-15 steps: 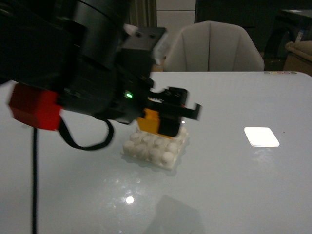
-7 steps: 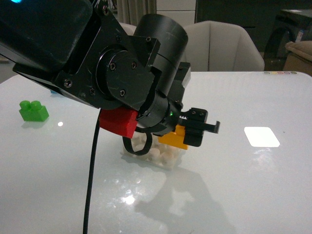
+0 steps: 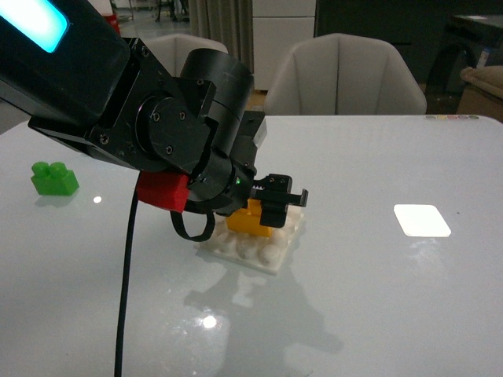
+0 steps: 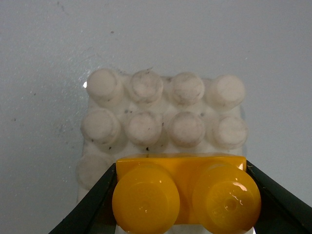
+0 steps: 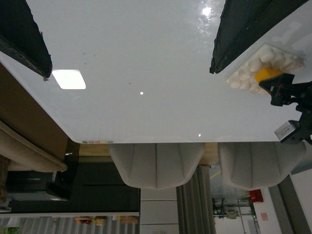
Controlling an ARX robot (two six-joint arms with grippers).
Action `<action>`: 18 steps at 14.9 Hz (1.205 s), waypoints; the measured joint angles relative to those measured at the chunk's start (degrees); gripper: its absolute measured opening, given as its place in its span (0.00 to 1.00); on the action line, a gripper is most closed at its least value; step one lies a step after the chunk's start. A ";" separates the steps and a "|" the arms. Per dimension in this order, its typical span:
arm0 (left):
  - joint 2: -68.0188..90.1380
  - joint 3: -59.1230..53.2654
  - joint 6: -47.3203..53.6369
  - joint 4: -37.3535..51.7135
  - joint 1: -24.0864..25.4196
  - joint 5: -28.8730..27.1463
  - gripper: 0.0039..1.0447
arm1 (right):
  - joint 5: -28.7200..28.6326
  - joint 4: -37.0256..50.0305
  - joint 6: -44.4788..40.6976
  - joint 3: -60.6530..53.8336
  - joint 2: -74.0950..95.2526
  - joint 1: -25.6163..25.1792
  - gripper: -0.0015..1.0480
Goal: Insert yellow block into base center
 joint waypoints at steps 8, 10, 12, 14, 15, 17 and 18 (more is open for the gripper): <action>1.40 1.88 5.44 -2.67 1.03 0.59 0.61 | 0.00 -0.02 0.00 0.00 0.00 0.00 0.94; 1.57 1.90 5.57 -3.23 1.49 2.45 0.61 | 0.00 0.00 0.00 0.00 0.00 0.00 0.94; 1.81 1.90 5.60 -3.04 1.57 2.75 0.61 | 0.00 -0.02 0.00 0.00 0.00 0.00 0.94; 3.52 2.38 6.36 -3.21 1.22 1.92 0.61 | 0.00 0.00 0.00 0.00 0.00 0.00 0.94; 3.52 2.64 6.71 -3.56 0.98 1.46 0.61 | 0.00 -0.02 0.00 0.00 0.00 0.00 0.94; 3.67 3.41 7.13 -4.50 0.98 1.33 0.61 | 0.00 -0.02 0.00 0.00 0.00 0.00 0.94; 3.78 3.63 7.32 -4.59 0.98 1.27 0.71 | 0.00 -0.02 0.00 0.00 0.00 0.00 0.94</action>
